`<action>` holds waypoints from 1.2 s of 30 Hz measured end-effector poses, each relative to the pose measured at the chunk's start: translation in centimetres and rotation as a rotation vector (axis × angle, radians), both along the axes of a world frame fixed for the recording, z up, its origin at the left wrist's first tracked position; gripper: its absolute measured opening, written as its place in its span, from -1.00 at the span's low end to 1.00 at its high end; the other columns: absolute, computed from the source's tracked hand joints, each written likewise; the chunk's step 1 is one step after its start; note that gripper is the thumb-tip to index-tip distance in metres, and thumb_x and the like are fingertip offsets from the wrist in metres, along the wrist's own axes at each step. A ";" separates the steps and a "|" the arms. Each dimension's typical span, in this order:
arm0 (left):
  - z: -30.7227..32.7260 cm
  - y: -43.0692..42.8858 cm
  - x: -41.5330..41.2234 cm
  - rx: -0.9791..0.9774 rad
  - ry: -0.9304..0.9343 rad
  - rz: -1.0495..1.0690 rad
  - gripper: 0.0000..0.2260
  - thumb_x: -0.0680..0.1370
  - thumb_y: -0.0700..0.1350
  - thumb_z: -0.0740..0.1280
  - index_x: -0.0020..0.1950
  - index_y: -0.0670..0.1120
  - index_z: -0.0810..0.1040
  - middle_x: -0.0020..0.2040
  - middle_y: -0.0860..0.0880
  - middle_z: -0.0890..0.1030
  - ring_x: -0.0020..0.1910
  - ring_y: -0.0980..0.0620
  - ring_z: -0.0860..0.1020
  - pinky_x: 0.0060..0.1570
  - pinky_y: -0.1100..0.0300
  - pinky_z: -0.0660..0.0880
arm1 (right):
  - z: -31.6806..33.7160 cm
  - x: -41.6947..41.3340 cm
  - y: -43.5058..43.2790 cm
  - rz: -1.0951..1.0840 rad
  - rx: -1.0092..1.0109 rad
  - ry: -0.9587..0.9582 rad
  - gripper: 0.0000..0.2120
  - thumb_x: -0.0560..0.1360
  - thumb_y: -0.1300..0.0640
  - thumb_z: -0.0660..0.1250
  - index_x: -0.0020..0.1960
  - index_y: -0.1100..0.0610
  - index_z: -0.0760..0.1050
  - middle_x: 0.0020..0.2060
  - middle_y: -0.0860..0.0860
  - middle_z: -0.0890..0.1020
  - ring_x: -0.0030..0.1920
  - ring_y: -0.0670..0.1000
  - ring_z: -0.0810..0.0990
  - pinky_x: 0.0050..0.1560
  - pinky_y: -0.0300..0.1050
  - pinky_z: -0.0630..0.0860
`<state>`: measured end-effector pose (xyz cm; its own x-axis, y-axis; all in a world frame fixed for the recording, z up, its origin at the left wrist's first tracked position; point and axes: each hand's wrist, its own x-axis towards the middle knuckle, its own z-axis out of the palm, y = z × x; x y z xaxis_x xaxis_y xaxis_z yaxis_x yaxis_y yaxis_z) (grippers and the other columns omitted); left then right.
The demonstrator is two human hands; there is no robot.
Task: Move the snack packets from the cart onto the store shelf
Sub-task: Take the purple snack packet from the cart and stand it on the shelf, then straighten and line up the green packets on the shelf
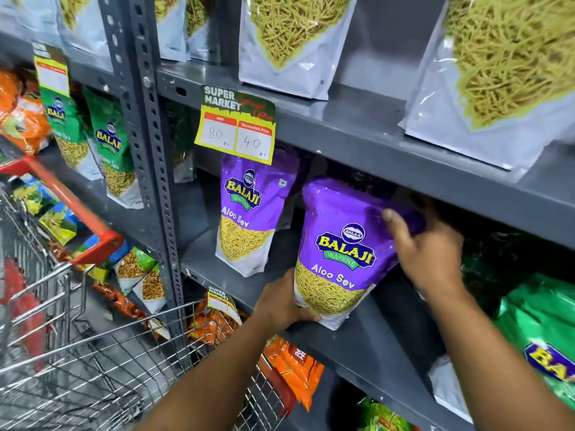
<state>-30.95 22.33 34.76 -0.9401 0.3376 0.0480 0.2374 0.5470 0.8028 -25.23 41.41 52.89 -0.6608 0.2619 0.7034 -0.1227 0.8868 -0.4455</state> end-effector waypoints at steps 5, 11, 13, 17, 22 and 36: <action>0.1 -0.1 0.4 0.126 -0.032 0.002 -0.12 0.06 0.29 0.57 0.30 0.25 0.26 0.20 0.16 0.60 0.17 0.10 0.57 0.15 0.10 0.53 | -10.1 1.9 -0.8 0.330 -0.686 -0.047 -0.09 0.25 -0.29 0.45 0.42 0.01 0.11 0.36 0.08 0.41 0.34 -0.04 0.42 0.37 -0.03 0.36; -0.1 0.0 0.2 0.104 -0.082 0.008 -0.04 0.01 0.26 0.60 0.33 0.23 0.26 0.19 0.22 0.58 0.21 0.15 0.52 0.20 0.16 0.49 | -18.4 2.4 -1.9 0.358 -0.718 -0.404 -0.33 0.21 -0.28 0.48 0.20 -0.03 0.40 0.10 -0.07 0.63 0.13 -0.07 0.60 0.11 -0.10 0.56; 0.0 0.1 0.3 0.112 -0.092 0.009 -0.06 0.03 0.23 0.59 0.33 0.21 0.26 0.18 0.19 0.58 0.20 0.12 0.53 0.20 0.17 0.48 | -18.9 2.2 -2.1 0.308 -0.764 -0.423 -0.24 0.13 -0.41 0.43 0.17 0.00 0.41 0.06 -0.08 0.64 0.07 -0.18 0.61 -0.01 -0.32 0.54; 0.5 -0.1 0.4 0.137 -0.084 -0.007 -0.06 0.01 0.21 0.62 0.32 0.22 0.27 0.14 0.22 0.55 0.18 0.11 0.52 0.18 0.15 0.47 | -18.3 2.4 -1.8 0.277 -0.733 -0.469 -0.27 0.09 -0.41 0.46 0.14 -0.09 0.40 0.06 -0.12 0.64 0.08 -0.12 0.61 0.05 -0.12 0.58; -0.7 -0.3 2.2 0.211 0.159 0.128 0.20 -0.07 0.30 0.61 0.47 0.15 0.11 0.45 0.00 0.31 0.44 0.01 0.28 0.41 0.03 0.28 | -16.2 4.0 0.0 0.290 -0.554 -0.389 -0.13 0.26 -0.27 0.46 0.44 -0.08 0.15 0.39 -0.14 0.40 0.39 -0.13 0.35 0.36 0.00 0.38; 0.8 20.2 10.3 0.162 -0.087 -0.456 0.25 -0.02 0.18 0.65 0.52 -0.01 0.05 0.51 0.09 0.22 0.48 0.21 0.19 0.44 0.23 0.21 | 2.0 12.5 10.0 -0.514 0.521 -0.281 -0.68 0.44 0.00 0.30 0.19 -0.03 0.49 -0.04 0.17 0.66 -0.05 0.26 0.60 0.02 0.10 0.48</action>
<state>-20.63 42.57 35.61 -0.7013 0.7103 0.0614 0.3515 0.2695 0.8966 -12.73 51.39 54.85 -0.7178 0.2648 0.6439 0.4151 0.9053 0.0905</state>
